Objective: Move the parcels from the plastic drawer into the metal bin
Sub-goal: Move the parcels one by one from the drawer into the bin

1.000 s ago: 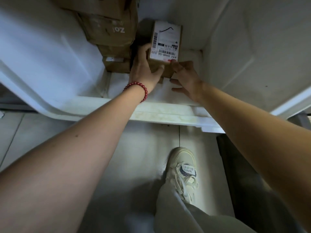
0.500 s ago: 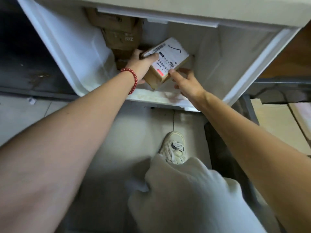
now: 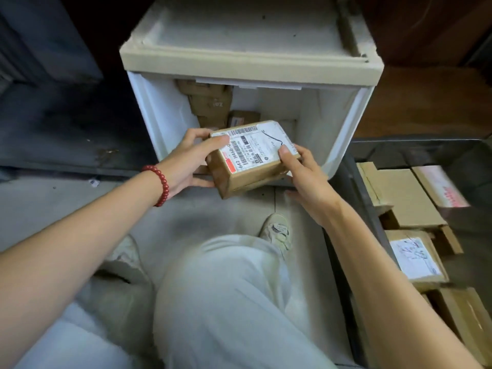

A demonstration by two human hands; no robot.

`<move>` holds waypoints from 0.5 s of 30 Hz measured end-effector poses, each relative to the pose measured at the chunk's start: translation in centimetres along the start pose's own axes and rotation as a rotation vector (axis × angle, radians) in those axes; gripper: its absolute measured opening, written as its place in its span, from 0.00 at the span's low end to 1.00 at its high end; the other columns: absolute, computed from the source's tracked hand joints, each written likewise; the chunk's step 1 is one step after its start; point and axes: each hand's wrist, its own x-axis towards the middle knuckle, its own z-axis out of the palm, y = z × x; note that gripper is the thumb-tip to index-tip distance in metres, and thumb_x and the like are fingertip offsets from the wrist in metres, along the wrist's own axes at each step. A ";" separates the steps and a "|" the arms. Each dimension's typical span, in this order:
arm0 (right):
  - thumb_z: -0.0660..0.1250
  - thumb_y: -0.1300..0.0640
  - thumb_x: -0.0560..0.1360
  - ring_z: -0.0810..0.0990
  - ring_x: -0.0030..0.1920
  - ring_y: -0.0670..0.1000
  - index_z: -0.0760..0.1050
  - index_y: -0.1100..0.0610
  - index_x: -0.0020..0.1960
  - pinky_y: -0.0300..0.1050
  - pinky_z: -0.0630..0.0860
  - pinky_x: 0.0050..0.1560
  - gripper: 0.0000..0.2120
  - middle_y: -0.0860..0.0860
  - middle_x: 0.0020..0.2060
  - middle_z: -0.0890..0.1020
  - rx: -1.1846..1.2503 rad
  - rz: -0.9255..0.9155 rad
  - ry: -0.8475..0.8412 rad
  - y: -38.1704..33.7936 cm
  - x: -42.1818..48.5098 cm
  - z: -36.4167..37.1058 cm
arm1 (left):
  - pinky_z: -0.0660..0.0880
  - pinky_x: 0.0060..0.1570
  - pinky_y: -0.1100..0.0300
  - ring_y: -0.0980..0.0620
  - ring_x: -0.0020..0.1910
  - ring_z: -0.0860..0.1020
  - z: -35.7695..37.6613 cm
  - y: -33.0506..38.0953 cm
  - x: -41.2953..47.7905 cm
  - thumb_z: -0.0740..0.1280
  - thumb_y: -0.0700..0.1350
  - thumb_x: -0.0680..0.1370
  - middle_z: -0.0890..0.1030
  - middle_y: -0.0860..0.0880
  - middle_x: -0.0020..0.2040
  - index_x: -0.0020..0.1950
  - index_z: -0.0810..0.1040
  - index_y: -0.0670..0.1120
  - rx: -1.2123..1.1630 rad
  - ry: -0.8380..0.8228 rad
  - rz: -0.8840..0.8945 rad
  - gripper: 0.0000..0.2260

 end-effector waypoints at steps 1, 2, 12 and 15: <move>0.61 0.41 0.79 0.75 0.62 0.50 0.61 0.43 0.71 0.49 0.71 0.55 0.23 0.41 0.60 0.73 0.019 -0.010 -0.028 0.1 -1.0 0.1 | 0.80 0.47 0.46 0.45 0.50 0.82 -0.3 0.2 -0.9 0.67 0.54 0.76 0.82 0.49 0.52 0.58 0.68 0.53 0.017 0.008 0.007 0.14; 0.61 0.41 0.78 0.76 0.62 0.50 0.60 0.42 0.71 0.51 0.72 0.59 0.23 0.41 0.61 0.73 0.034 -0.016 -0.059 0.1 -1.9 0.1 | 0.81 0.45 0.47 0.46 0.48 0.82 -0.6 0.4 -1.7 0.67 0.55 0.76 0.82 0.49 0.52 0.58 0.67 0.54 0.030 0.025 0.015 0.14; 0.65 0.46 0.78 0.77 0.63 0.53 0.64 0.46 0.70 0.51 0.75 0.54 0.22 0.41 0.49 0.80 0.133 -0.005 0.059 2.1 -4.6 0.7 | 0.81 0.46 0.50 0.52 0.52 0.81 0.1 -1.6 -4.5 0.64 0.56 0.77 0.82 0.53 0.50 0.61 0.68 0.55 -0.008 0.102 0.097 0.15; 0.64 0.46 0.78 0.79 0.59 0.55 0.64 0.48 0.70 0.50 0.76 0.52 0.22 0.42 0.45 0.79 0.139 -0.008 0.131 2.1 -4.5 0.8 | 0.79 0.40 0.62 0.62 0.44 0.80 0.7 -1.7 -4.2 0.63 0.55 0.78 0.81 0.58 0.44 0.62 0.67 0.55 0.039 0.106 0.172 0.14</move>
